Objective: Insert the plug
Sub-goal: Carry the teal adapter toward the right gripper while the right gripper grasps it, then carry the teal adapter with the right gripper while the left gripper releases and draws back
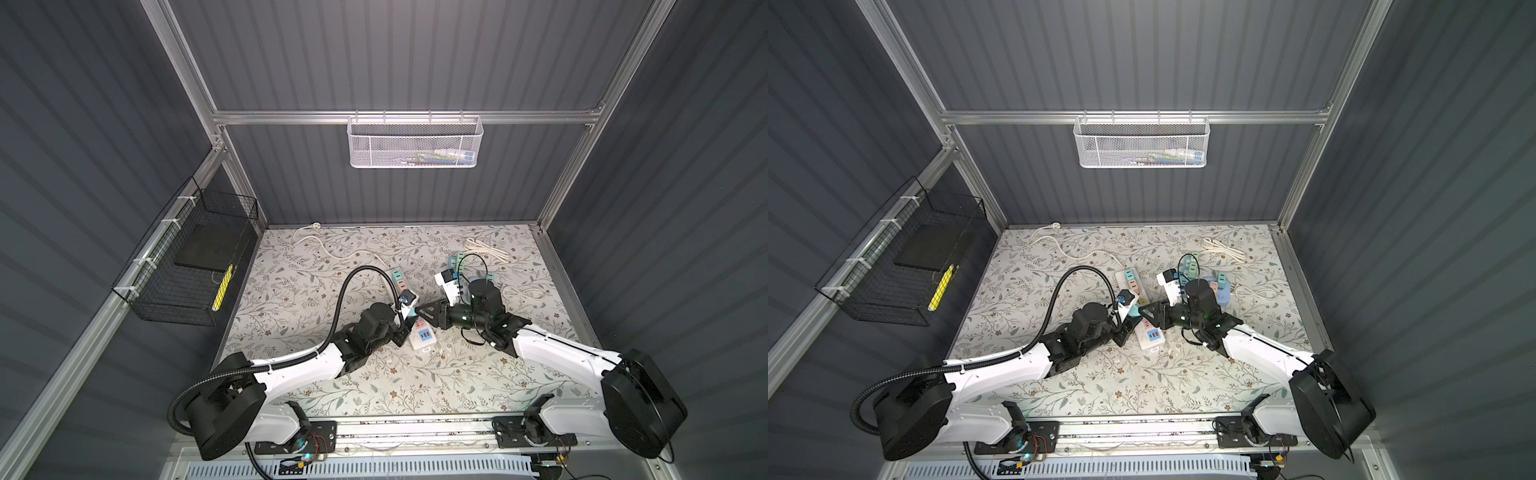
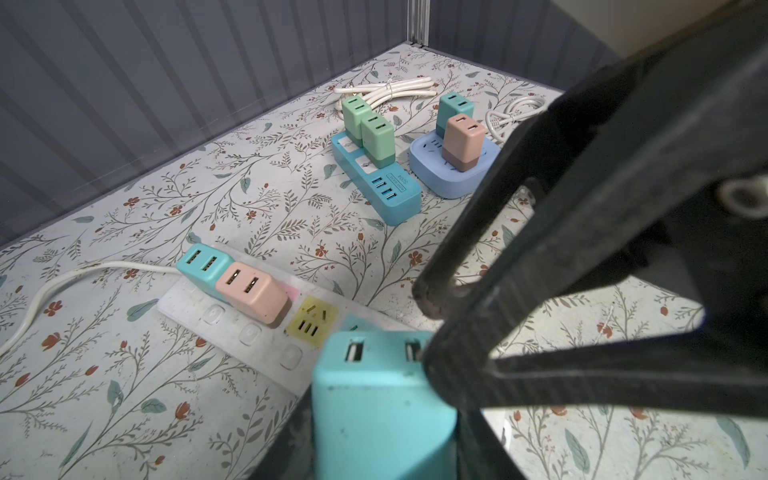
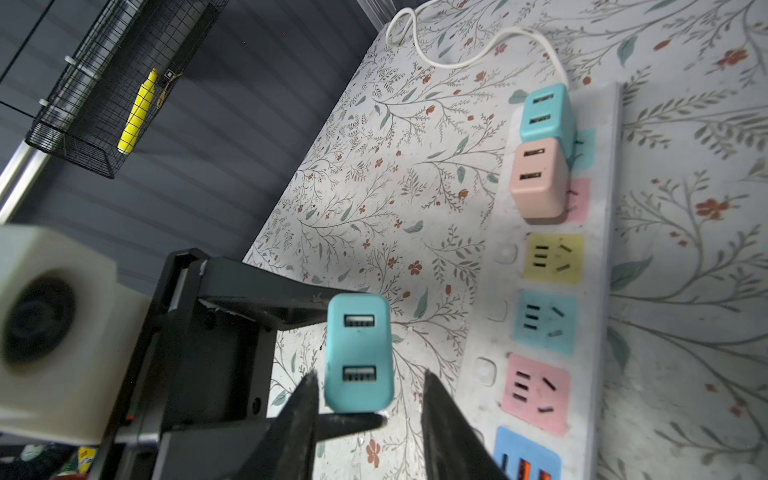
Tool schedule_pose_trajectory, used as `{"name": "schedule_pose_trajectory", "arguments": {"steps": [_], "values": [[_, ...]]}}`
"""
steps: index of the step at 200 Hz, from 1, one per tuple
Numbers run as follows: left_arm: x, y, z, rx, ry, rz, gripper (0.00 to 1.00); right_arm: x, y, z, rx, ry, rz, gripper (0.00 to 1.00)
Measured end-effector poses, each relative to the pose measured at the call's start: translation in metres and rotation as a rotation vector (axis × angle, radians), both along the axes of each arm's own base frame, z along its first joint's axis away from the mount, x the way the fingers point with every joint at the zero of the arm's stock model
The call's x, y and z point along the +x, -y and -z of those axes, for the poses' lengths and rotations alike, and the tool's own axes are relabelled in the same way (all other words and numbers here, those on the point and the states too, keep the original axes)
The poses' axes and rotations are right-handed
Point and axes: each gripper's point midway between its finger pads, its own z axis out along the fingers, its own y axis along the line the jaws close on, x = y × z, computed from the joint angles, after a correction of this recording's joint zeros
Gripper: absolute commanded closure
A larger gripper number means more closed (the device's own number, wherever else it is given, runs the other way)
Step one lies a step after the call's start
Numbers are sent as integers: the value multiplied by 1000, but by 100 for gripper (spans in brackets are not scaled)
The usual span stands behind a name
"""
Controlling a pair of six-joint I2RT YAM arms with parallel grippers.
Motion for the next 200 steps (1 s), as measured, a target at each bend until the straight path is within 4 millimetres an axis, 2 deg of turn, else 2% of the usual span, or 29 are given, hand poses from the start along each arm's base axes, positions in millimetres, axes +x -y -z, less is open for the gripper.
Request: {"name": "schedule_pose_trajectory", "arguments": {"steps": [57, 132, 176, 183, 200], "values": [[1, 2, 2, 14, 4, 6, 89, -1, -7, 9, 20, -43, -31, 65], [1, 1, 5, 24, 0, 3, 84, 0, -10, 11, 39, -66, -41, 76], [2, 1, 5, 31, -4, 0, 74, 0, -9, 11, 40, -67, -40, 78], [3, 2, 5, 31, -4, 0, 75, 0, -9, 11, 40, -66, -39, 78], [3, 1, 5, 33, -5, 0, 86, 0, -9, 11, 41, -67, -39, 76]]}}
